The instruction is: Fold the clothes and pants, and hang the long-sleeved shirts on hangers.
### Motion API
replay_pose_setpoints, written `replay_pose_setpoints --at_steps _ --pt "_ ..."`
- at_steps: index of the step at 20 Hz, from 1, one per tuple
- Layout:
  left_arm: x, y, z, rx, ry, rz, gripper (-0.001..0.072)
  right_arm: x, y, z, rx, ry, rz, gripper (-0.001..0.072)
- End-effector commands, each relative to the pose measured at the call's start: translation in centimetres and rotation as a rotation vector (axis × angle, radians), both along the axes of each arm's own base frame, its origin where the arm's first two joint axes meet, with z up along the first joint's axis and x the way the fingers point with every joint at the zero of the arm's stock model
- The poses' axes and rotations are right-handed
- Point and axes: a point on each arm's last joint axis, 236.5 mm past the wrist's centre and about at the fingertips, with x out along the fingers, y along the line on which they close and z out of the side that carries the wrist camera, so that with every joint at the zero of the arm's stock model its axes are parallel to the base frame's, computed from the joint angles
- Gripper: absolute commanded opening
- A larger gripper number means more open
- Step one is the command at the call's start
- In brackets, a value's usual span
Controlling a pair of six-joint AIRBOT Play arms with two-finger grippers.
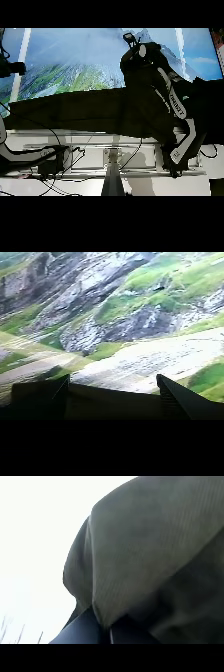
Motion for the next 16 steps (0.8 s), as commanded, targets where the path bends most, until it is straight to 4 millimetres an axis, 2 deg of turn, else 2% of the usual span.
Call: replay_pose_setpoints --at_steps 1,3,4,6,8,11,13,15,16 --pt "1.5 -5.0 -0.2 -0.222 -0.066 -0.001 0.0587 -2.7 -0.2 8.6 0.022 -0.052 0.057 0.0026" --pt "2.4 -8.3 0.3 -0.368 -0.109 -0.014 0.0587 -5.6 -0.7 13.9 0.046 -0.073 0.060 0.0025" --pt "2.9 -10.1 0.7 -0.445 -0.131 -0.027 0.0586 -7.3 -1.3 15.5 0.049 -0.060 0.050 0.0025" --pt "3.6 -13.7 1.7 -0.558 -0.155 -0.082 0.0586 -11.2 -3.1 16.9 0.034 -0.024 0.019 0.0025" --pt "3.8 -17.2 2.2 -0.607 -0.155 -0.165 0.0586 -15.5 -5.2 15.9 0.011 0.026 -0.033 0.0025" --pt "3.5 -23.5 2.0 -0.637 -0.115 -0.284 0.0586 -23.9 -7.5 12.3 0.022 0.153 -0.100 0.0026" --pt "2.8 -28.5 0.8 -0.647 -0.065 -0.381 0.0586 -29.4 -9.5 9.8 0.010 0.232 -0.159 0.0026" --pt "1.9 -33.9 -1.1 -0.652 -0.016 -0.478 0.0587 -32.9 -11.0 8.5 0.003 0.269 -0.220 0.0027" --pt "1.6 -36.7 -2.3 -0.651 -0.004 -0.523 0.0587 -34.0 -11.4 8.2 0.008 0.268 -0.241 0.0027"
